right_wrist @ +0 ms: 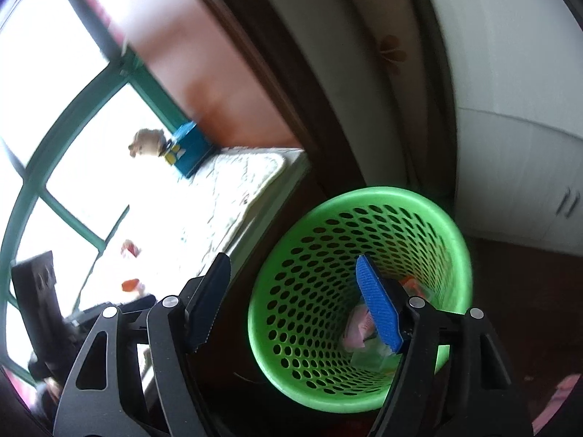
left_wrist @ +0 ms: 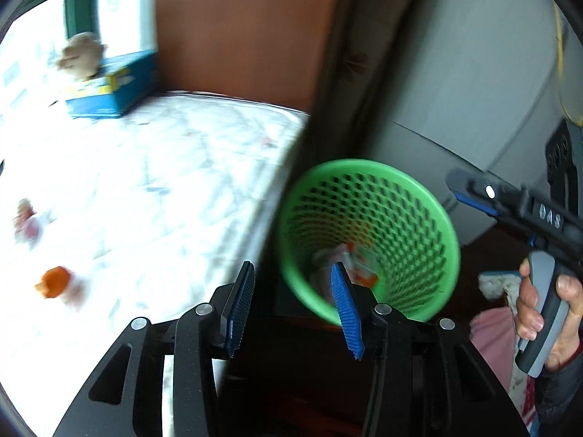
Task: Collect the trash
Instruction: 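Move both grippers back over the mattress toward the clear cup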
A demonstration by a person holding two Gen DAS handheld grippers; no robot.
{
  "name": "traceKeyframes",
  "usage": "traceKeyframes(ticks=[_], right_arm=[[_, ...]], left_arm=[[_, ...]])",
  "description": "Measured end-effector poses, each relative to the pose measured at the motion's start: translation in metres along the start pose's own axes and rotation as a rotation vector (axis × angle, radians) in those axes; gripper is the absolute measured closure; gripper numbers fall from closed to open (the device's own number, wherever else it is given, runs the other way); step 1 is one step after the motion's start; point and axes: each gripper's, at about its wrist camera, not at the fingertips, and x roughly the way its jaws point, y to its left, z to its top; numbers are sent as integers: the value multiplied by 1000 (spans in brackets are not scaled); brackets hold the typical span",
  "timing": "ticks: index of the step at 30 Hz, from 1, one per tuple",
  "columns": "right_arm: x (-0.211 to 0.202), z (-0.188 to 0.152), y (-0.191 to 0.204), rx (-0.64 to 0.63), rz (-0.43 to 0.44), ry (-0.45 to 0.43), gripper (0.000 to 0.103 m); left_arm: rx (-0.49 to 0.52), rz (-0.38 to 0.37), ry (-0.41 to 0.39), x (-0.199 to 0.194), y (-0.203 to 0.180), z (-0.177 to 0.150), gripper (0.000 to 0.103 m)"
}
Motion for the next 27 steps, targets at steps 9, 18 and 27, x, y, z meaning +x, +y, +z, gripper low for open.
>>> traceKeyframes(ticks=[9, 18, 27], right_arm=[[29, -9, 53, -152, 8, 50, 31], [54, -16, 96, -239, 57, 105, 31], [73, -20, 123, -278, 90, 147, 31]], left_arm=[[-168, 204, -76, -43, 89, -4, 60], [-348, 294, -68, -46, 180, -6, 60], [-301, 345, -27, -21, 206, 6, 36]])
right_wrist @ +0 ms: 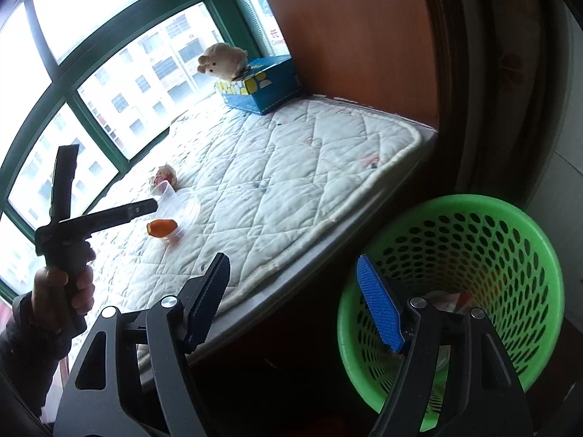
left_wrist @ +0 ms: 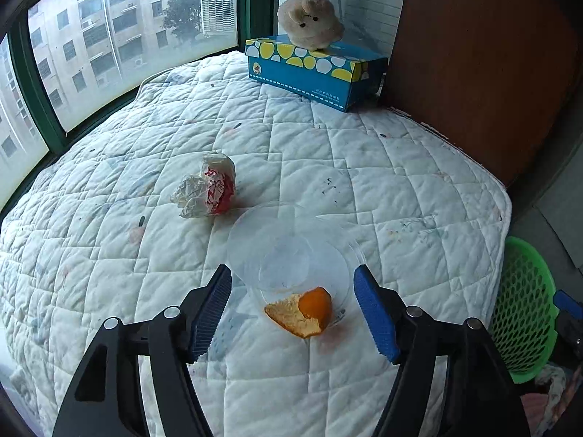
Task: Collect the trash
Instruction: 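Move both grippers back over the mattress toward the clear cup, then grasp the clear plastic cup with the left gripper while the right gripper grasps the orange peel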
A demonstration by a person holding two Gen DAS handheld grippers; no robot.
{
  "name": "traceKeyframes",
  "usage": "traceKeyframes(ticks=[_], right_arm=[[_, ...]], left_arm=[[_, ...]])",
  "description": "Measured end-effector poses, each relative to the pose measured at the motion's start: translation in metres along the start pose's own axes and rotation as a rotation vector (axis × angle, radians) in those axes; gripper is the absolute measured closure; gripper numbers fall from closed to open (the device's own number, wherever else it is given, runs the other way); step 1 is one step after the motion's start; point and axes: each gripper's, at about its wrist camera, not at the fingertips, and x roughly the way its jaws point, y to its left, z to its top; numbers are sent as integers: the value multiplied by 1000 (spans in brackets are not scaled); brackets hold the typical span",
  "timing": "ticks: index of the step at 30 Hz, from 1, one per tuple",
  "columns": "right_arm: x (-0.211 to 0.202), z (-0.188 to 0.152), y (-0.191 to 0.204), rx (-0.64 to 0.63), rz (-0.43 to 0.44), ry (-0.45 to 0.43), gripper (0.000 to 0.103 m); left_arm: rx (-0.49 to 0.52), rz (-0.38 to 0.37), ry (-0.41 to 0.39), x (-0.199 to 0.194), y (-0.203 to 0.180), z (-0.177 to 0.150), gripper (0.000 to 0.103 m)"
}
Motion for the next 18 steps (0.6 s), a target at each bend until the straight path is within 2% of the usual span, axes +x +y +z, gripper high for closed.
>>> traceKeyframes(ticks=[6, 9, 14, 18], right_arm=[[13, 2, 12, -28, 18, 29, 31], [22, 3, 21, -53, 22, 43, 31], [31, 4, 35, -89, 32, 59, 31], [38, 5, 47, -115, 49, 72, 31]], left_arm=[[14, 28, 5, 17, 5, 10, 36], [9, 5, 12, 21, 8, 14, 36], [17, -4, -1, 20, 10, 14, 43], [14, -16, -15, 12, 12, 14, 45]])
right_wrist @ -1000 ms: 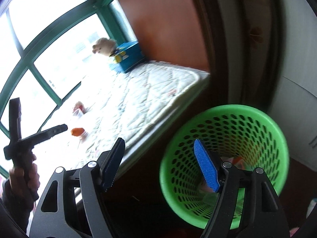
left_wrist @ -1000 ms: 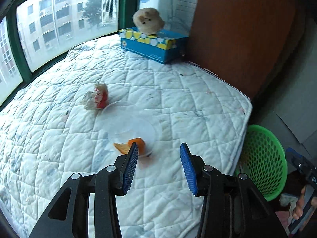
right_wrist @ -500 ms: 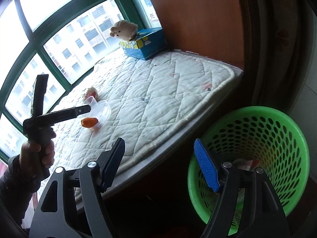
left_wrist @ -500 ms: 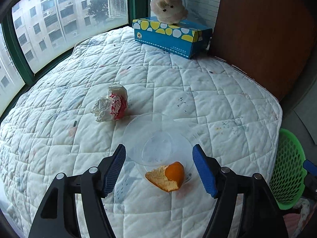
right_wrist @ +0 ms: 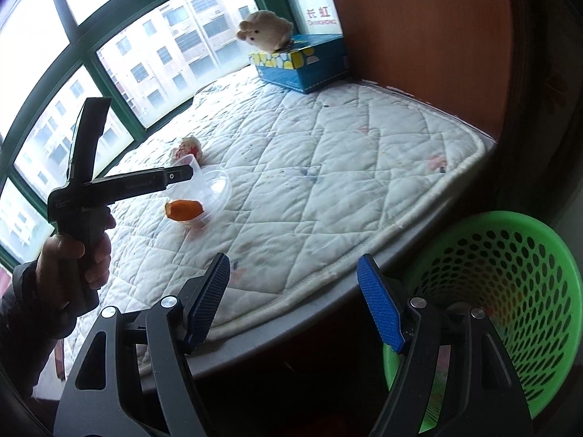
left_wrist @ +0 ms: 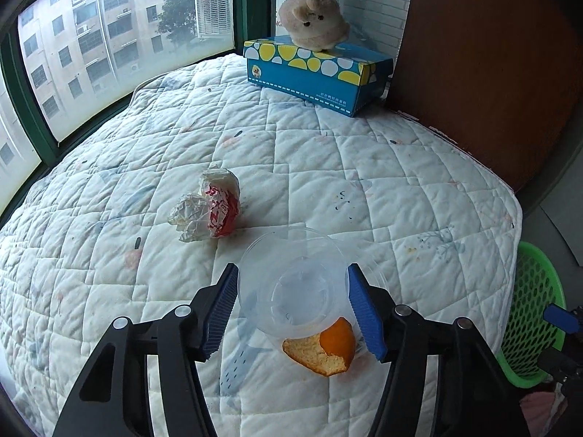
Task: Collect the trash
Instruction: 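Grasp the clear plastic cup with the left gripper while the right gripper grasps the orange peel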
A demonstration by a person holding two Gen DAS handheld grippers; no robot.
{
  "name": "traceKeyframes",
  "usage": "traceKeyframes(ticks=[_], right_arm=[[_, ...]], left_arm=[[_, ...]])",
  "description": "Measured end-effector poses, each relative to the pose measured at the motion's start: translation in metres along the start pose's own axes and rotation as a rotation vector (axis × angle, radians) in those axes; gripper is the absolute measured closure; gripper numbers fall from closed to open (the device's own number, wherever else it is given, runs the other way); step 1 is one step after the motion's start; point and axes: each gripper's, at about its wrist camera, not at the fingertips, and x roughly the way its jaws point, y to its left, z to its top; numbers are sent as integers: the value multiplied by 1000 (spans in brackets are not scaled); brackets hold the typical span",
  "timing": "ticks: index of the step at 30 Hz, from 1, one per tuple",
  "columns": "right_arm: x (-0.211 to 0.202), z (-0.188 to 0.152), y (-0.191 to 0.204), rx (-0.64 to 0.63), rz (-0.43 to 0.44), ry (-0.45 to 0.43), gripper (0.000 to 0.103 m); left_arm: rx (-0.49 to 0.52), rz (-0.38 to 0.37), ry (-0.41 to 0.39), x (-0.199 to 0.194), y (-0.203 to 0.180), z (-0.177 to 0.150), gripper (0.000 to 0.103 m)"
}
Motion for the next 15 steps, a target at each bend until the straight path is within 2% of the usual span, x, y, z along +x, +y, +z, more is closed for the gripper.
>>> traceKeyframes(ticks=[9, 15], right_arm=[[25, 11, 46, -99, 69, 37, 31], [51, 21, 87, -167, 121, 69, 41]], left_arm=[[-20, -14, -94, -52, 21, 9, 45], [-52, 3, -133, -80, 47, 9, 45]])
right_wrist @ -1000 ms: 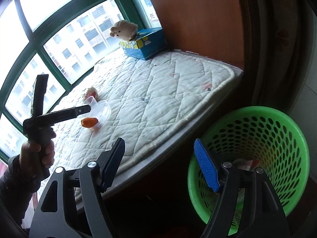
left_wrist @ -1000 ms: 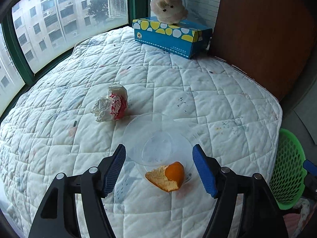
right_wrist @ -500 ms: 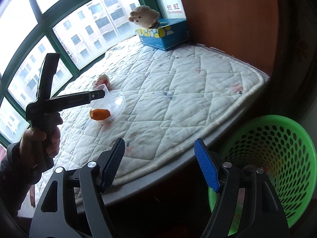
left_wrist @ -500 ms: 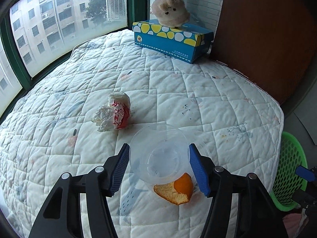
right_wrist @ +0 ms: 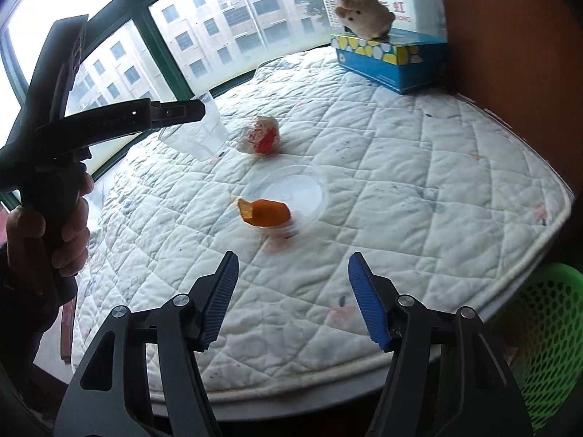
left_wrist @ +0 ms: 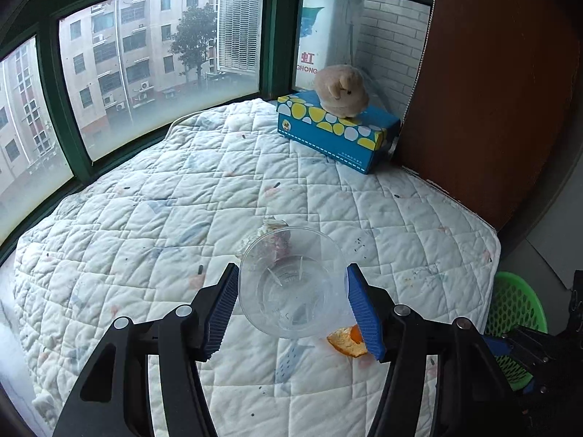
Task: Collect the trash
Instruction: 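Grasp the clear plastic cup with the left gripper while the right gripper grasps the orange peel, then carry the clear cup and orange peel to the green basket and release both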
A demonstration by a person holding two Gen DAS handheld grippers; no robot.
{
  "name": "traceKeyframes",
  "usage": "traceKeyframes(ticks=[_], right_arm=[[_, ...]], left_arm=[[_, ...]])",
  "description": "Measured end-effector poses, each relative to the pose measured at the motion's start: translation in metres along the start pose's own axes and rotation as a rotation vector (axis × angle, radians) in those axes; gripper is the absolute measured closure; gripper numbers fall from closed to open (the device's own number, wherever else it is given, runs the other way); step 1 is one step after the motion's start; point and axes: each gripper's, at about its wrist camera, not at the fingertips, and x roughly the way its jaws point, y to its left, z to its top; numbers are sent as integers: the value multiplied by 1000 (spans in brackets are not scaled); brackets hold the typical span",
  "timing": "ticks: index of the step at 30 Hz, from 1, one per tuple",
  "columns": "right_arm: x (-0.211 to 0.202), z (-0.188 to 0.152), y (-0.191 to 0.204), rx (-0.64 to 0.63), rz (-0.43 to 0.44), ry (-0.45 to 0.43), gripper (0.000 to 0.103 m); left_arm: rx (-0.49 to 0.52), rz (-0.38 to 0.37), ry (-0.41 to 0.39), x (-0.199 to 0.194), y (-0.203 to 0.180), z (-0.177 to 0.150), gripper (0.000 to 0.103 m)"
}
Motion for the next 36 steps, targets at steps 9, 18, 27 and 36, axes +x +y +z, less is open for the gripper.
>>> traceKeyframes(ticks=[9, 18, 27, 36], right_arm=[[48, 24, 31, -49, 16, 55, 51], [84, 33, 38, -84, -77, 135, 61], [79, 34, 32, -52, -87, 102, 74], [35, 36, 23, -4, -54, 5, 75]], left_arm=[[-31, 22, -19, -18, 31, -11, 45], [-66, 23, -11, -17, 52, -22, 45], [-79, 17, 1, -16, 57, -29, 45], [-61, -7, 2, -22, 40, -31, 45]])
